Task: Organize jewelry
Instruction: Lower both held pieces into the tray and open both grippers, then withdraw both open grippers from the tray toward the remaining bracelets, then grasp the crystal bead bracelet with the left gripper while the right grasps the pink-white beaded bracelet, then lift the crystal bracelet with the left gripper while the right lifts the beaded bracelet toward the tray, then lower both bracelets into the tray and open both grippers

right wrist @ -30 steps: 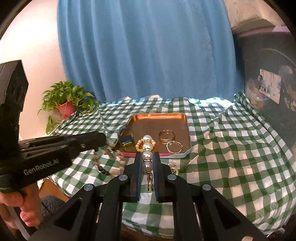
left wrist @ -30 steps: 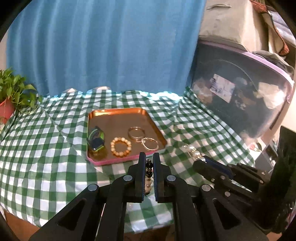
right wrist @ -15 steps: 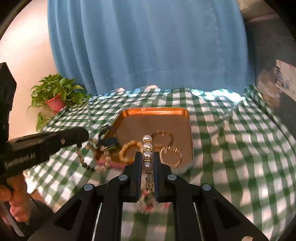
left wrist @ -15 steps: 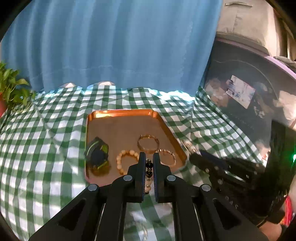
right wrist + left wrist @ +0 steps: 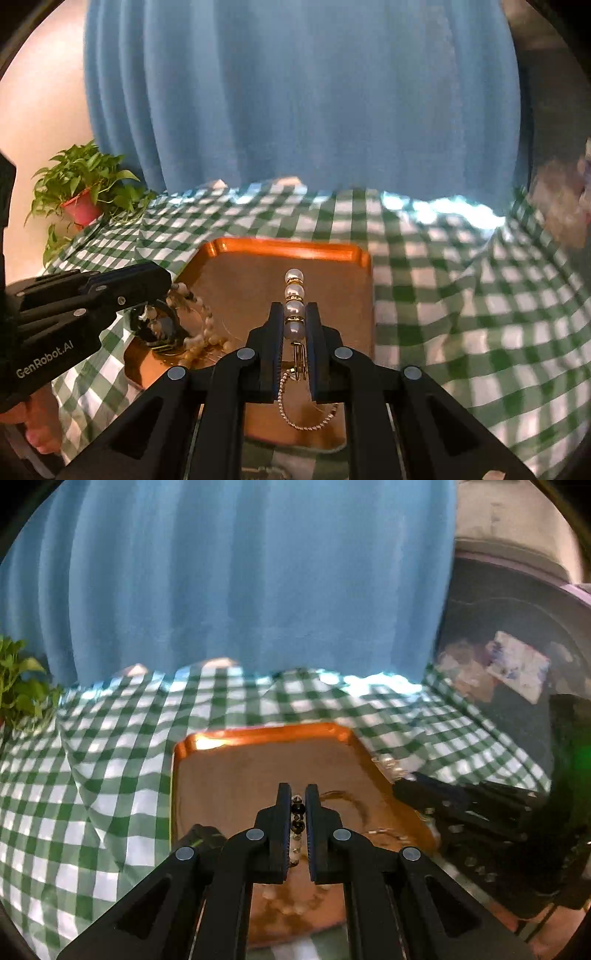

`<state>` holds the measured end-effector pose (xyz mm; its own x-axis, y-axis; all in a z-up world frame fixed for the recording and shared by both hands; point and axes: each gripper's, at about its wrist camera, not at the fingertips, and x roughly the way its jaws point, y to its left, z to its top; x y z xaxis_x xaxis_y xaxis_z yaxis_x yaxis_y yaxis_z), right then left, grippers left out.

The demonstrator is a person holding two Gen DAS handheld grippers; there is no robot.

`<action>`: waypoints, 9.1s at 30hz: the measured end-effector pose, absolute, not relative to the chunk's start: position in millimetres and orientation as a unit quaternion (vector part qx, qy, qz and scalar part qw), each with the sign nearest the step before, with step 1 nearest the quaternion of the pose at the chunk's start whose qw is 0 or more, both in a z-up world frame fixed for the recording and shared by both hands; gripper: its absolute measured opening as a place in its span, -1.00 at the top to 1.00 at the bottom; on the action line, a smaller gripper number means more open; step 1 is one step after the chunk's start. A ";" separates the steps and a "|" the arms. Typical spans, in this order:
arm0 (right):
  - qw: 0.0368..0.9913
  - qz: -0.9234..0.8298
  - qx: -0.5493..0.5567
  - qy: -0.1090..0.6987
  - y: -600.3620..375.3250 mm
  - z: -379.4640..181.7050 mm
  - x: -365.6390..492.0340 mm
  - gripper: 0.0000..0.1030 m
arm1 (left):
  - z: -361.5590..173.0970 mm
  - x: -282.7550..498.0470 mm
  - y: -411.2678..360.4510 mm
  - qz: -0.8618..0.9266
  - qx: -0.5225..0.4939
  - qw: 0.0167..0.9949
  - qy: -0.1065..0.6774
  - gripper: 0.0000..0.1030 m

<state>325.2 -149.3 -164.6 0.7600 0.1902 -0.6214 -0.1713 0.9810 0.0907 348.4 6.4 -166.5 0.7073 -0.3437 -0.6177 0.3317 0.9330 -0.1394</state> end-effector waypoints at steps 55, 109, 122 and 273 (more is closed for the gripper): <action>0.956 0.047 0.053 0.283 -141.6 -56.8 23.9 -0.37 | -58.4 51.8 56.2 -0.084 -0.014 0.936 0.342 -0.68; 0.906 0.061 0.097 0.408 -162.0 -196.8 174.5 0.68 | -222.3 173.2 60.3 -0.156 0.013 0.866 0.476 0.33; 0.898 0.048 0.069 0.432 -158.3 -219.6 209.9 0.89 | -232.8 181.0 58.1 -0.137 0.046 0.872 0.467 0.83; 0.913 0.097 -0.038 0.395 -113.0 -189.9 312.3 0.42 | -198.2 335.5 10.8 -0.143 0.053 0.870 0.468 0.40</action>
